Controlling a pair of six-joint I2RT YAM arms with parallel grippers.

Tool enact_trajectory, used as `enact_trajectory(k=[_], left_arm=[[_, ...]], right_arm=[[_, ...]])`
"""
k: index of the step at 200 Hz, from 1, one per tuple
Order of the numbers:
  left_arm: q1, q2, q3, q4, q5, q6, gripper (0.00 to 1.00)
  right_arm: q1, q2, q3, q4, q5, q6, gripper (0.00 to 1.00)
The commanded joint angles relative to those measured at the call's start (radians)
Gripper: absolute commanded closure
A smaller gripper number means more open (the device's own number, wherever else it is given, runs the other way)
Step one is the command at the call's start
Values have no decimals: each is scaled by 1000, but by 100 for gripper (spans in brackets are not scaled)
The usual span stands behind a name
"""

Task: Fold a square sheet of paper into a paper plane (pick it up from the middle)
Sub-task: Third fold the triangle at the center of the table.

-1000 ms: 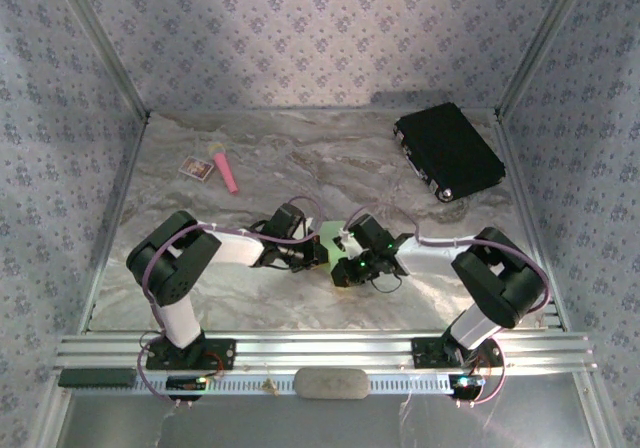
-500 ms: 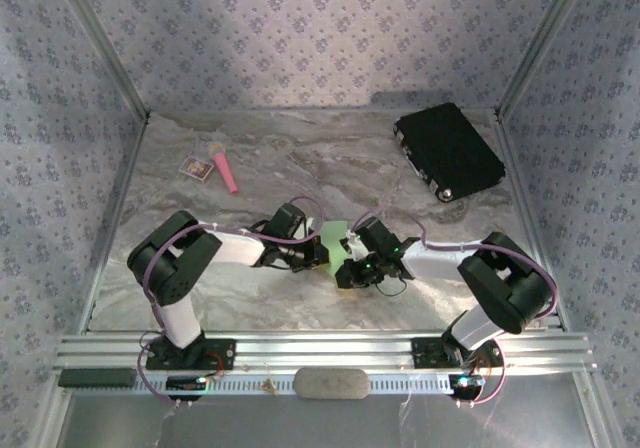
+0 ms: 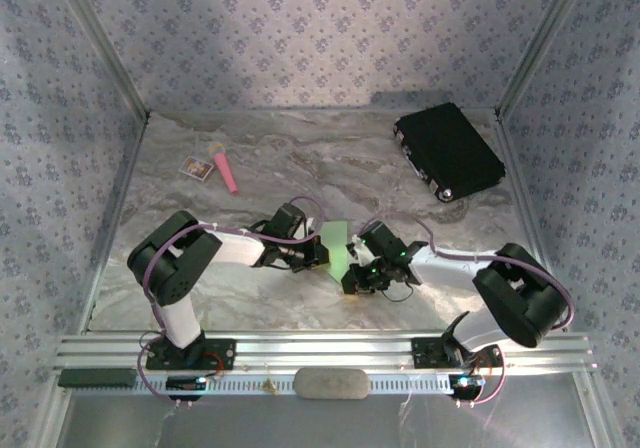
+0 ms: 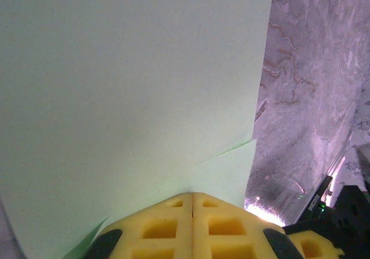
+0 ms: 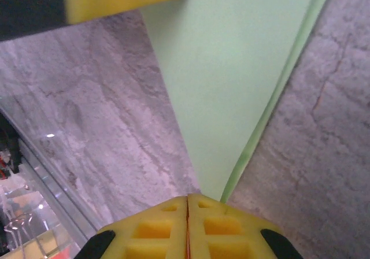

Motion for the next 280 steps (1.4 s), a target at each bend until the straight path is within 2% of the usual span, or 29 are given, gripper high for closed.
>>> enact_trajectory(k=[1,45,93,142,177,217,280], left_arm=[[-10,20,-3,-41,-31,25,100],[-11,18,-1,-42,-33,24,100],[-12,16,0,-43,-33,27,99],[-12,7,14,-58,-38,41,99],[-12,8,16,-58,-36,42,99],[-13,3,15,-54,-37,40,99],[-14,-16,38,-74,-40,59,98]], right_arm=[[3,-56,70,-60,6,-7,92],[-19,44,158,-58,8,-21,93],[-24,173,158,-55,21,-28,93],[-25,110,43,-52,38,8,96],[-35,46,81,-20,12,7,96],[-46,140,157,4,-9,-3,96],[-48,187,73,3,36,19,98]])
